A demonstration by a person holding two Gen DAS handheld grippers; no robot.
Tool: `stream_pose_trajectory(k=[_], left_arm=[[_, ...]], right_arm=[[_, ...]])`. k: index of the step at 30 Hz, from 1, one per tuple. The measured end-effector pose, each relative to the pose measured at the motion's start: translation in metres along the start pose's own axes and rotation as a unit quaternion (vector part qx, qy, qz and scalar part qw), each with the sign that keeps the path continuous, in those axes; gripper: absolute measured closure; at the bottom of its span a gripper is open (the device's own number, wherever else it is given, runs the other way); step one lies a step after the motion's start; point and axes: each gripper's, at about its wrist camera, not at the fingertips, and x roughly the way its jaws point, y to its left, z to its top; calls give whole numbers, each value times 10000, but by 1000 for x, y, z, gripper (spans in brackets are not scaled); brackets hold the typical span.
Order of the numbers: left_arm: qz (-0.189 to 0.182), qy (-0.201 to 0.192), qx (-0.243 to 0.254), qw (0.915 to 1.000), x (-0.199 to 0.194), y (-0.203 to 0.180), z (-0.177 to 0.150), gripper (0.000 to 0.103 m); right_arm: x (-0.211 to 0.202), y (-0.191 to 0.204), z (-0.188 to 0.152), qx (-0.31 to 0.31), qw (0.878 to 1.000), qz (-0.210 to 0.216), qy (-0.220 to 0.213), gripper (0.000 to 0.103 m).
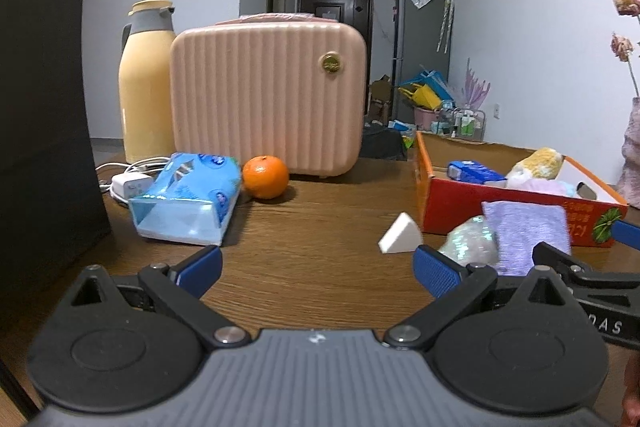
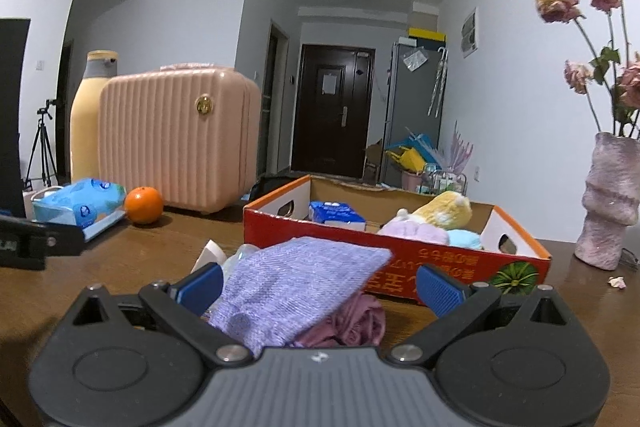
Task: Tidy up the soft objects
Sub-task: 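Withdraw both grippers from the box back over the cloth pile, then close the right gripper on the lavender fuzzy cloth and lift it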
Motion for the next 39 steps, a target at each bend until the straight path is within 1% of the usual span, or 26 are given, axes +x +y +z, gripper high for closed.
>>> stream_pose_trajectory(k=[4, 7, 9, 14, 16, 17, 18, 19, 25, 34, 39], left_arm=[[57, 83, -22, 9999, 7, 12, 0, 0], [85, 116, -16, 9999, 10, 19, 1, 0], [90, 131, -24, 9999, 12, 23, 1, 0], [32, 244, -43, 9997, 17, 27, 0, 0], [7, 275, -34, 9996, 18, 27, 0, 0], [-6, 287, -26, 9996, 19, 27, -1, 0], [-20, 303, -7, 9995, 19, 26, -1, 0], [-28, 311, 12, 9995, 19, 25, -2, 0], [-3, 312, -18, 9995, 20, 27, -2, 0], [103, 339, -20, 9994, 23, 26, -4, 0], [247, 221, 1, 9995, 20, 25, -4, 0]], right_arm=[[18, 3, 2, 38, 9998, 66, 177, 0], [32, 5, 3, 13, 9995, 40, 318, 0], [39, 6, 3, 2, 9991, 54, 413, 2], [45, 5, 2, 55, 9978, 245, 621, 14], [45, 5, 1, 41, 9974, 292, 659, 24], [45, 5, 1, 42, 9972, 319, 672, 27], [45, 5, 1, 48, 9971, 340, 680, 33], [44, 5, 1, 51, 9971, 344, 681, 38], [39, 3, 1, 91, 9977, 335, 584, 49], [32, -2, 4, 153, 9986, 351, 364, 54], [23, -1, 6, 111, 9990, 387, 172, 56]])
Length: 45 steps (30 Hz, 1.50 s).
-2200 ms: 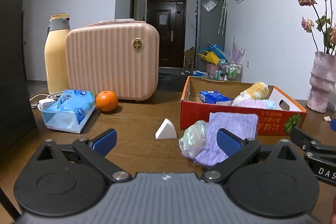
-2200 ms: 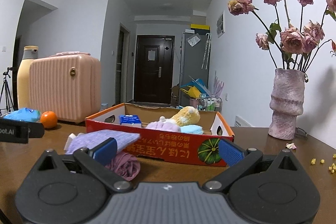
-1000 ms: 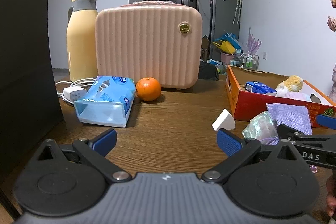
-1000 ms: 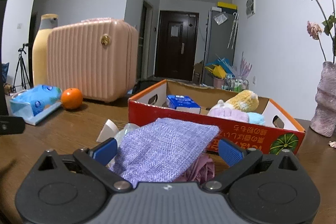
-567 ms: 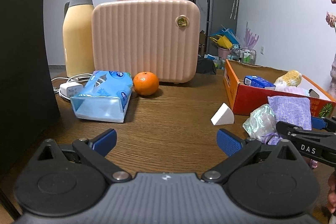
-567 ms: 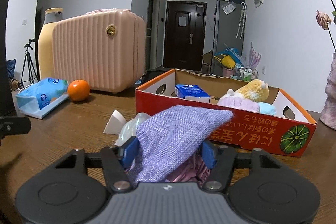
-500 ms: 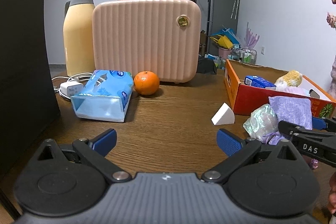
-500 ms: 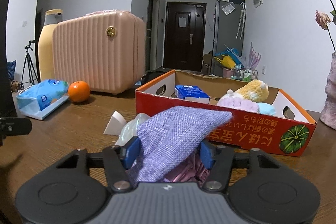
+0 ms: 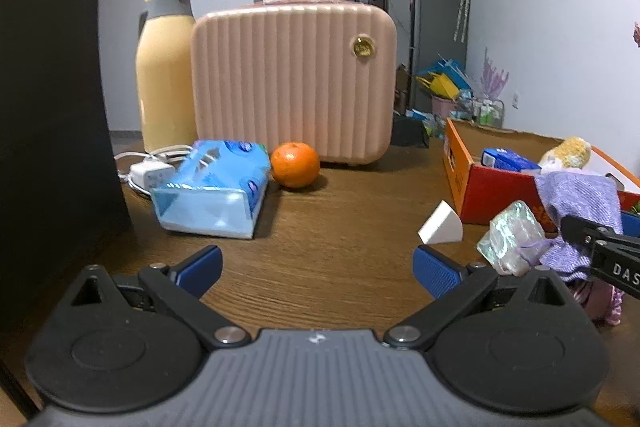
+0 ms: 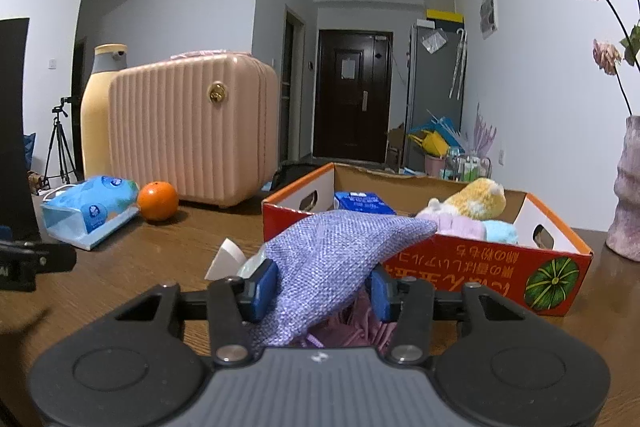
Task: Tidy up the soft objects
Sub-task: 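Close the right gripper on the lavender fuzzy cloth and lift it, then grasp the pink satin scrunchie with the left gripper while the right holds the lavender cloth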
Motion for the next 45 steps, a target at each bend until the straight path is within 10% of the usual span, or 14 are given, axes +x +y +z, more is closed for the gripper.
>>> stream_pose_trajectory(k=[45], left_arm=[[-354, 309, -312, 9984, -6, -141, -11, 0]], right_arm=[[-53, -122, -7, 694, 9964, -98, -472, 67]])
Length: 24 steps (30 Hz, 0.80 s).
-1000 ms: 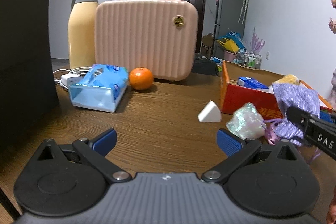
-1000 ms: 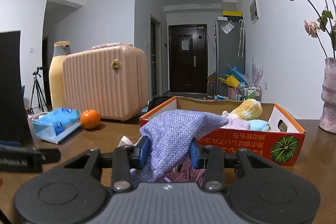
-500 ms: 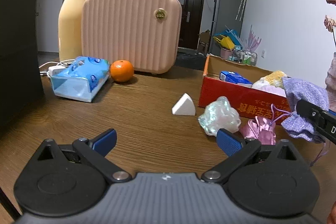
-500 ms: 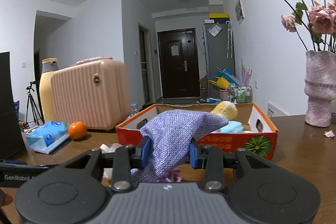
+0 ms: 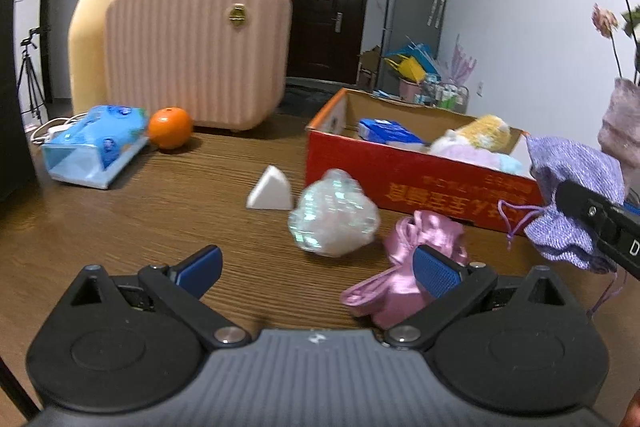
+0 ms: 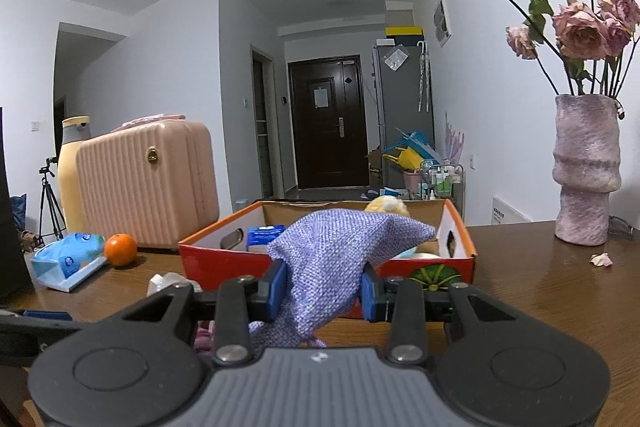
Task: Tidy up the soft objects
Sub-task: 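Grasp the pink satin scrunchie with the left gripper while the right holds the lavender cloth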
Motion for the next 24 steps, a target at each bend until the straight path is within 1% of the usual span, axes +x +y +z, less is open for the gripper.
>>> stream_pose_trajectory(k=[5, 10, 15, 20, 23, 24], left_arm=[[-96, 93, 178, 9998, 8, -24, -3, 0], [-62, 285, 464, 9985, 20, -47, -8, 0], [-31, 379, 678, 9970, 30, -63, -10, 0], [-143, 488, 786, 9956, 38, -74, -11, 0], [-196, 566, 857, 9945, 43, -78, -11, 4], [-229, 594, 858, 9943, 45, -79, -11, 7]], right_arm=[[-1, -17, 0, -35, 10000, -58, 3, 67], [0, -34, 0, -62, 9999, -150, 22, 67], [1, -48, 0, -133, 9996, -228, 48, 67], [4, -60, -1, -191, 9994, -282, 90, 67], [7, -65, 0, -242, 9990, -355, 90, 67], [7, -66, -1, -249, 9990, -369, 95, 67]])
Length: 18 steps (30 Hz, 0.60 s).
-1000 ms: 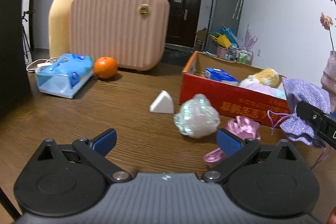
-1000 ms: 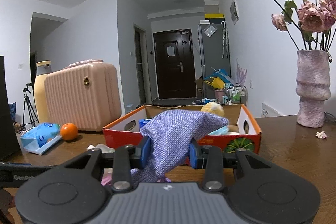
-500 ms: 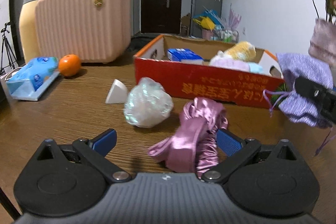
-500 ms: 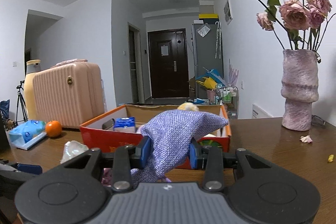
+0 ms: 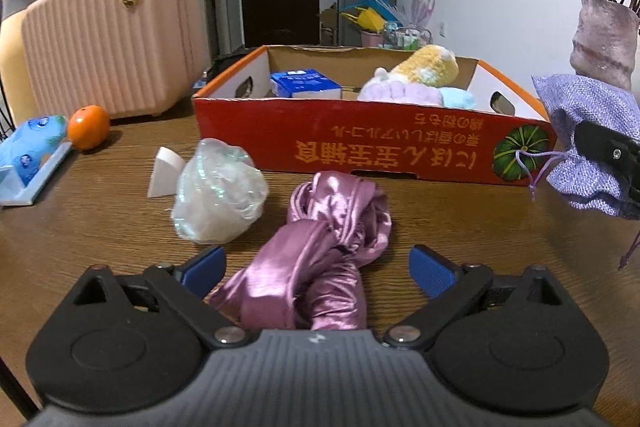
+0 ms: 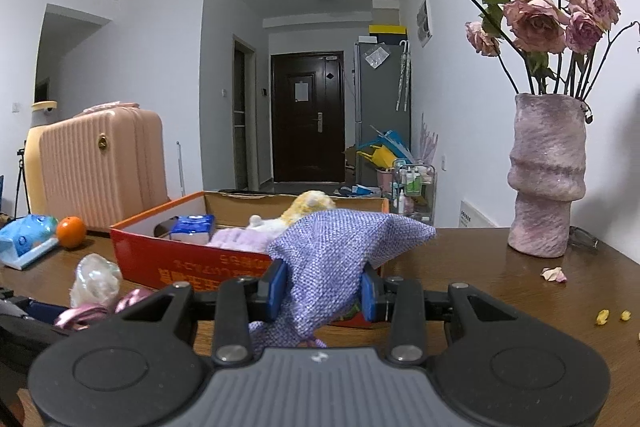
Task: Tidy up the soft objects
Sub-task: 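Grasp the pink satin scrunchie with the left gripper while the right holds the lavender cloth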
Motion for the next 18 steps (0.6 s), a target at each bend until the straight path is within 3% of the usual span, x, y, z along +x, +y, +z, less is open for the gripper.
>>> stream_pose_trajectory(k=[9, 14, 18], left_arm=[[-116, 237, 176, 9995, 18, -6, 6, 23], [-240, 426, 79, 9988, 30, 0, 10, 27], [-310, 403, 116, 9986, 29, 1, 10, 49]], right_arm=[[5, -6, -1, -55, 10000, -43, 39, 66], [5, -5, -2, -70, 10000, -25, 64, 66], [6, -5, -2, -68, 9999, -11, 94, 66]])
